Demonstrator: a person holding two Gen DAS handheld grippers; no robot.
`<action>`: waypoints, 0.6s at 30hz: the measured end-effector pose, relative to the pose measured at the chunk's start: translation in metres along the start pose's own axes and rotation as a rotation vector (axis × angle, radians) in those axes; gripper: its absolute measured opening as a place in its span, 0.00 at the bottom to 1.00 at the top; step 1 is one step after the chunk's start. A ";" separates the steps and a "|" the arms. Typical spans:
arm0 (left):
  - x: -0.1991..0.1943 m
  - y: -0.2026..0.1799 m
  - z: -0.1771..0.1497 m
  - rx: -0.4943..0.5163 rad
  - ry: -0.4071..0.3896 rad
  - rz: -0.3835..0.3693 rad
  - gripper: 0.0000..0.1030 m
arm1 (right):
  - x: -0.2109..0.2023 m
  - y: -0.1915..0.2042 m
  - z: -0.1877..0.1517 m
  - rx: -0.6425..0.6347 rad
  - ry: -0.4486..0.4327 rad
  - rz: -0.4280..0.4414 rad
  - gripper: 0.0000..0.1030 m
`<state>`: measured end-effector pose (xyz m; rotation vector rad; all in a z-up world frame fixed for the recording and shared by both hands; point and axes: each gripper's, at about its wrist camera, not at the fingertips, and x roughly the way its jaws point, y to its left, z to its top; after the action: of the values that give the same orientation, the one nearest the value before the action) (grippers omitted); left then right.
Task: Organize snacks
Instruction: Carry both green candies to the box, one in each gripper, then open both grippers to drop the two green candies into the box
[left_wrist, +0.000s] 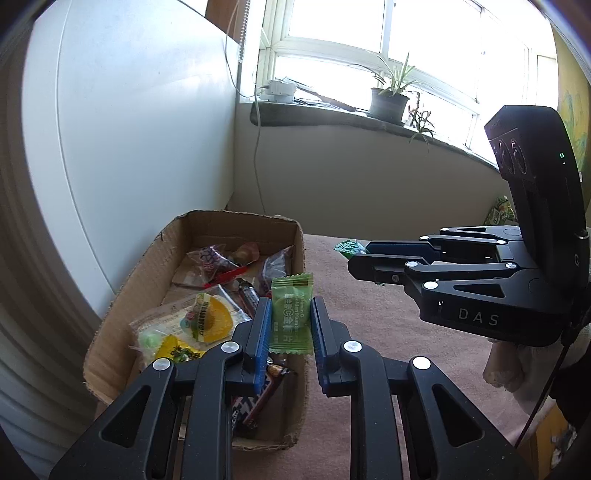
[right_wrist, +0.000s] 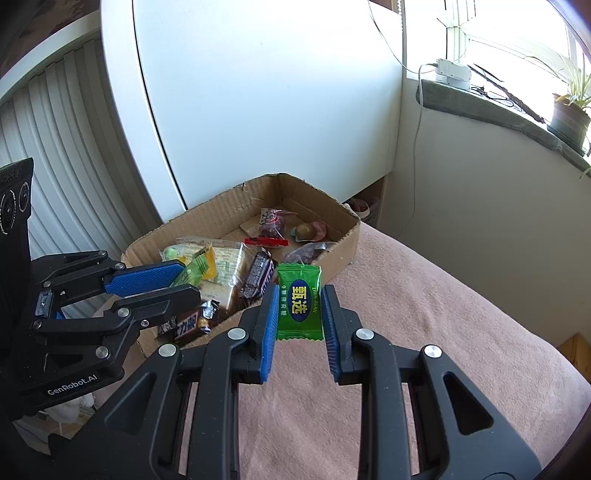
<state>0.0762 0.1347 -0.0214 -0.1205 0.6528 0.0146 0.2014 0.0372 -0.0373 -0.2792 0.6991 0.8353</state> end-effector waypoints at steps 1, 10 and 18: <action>-0.002 0.005 0.000 -0.007 -0.003 0.009 0.19 | 0.004 0.005 0.004 -0.006 0.000 0.010 0.23; -0.008 0.040 -0.001 -0.054 -0.015 0.061 0.19 | 0.035 0.041 0.030 -0.038 0.004 0.071 0.23; -0.012 0.053 -0.003 -0.081 -0.024 0.082 0.20 | 0.043 0.047 0.041 -0.021 0.000 0.096 0.23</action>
<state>0.0620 0.1871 -0.0224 -0.1711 0.6331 0.1210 0.2042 0.1125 -0.0335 -0.2664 0.7082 0.9346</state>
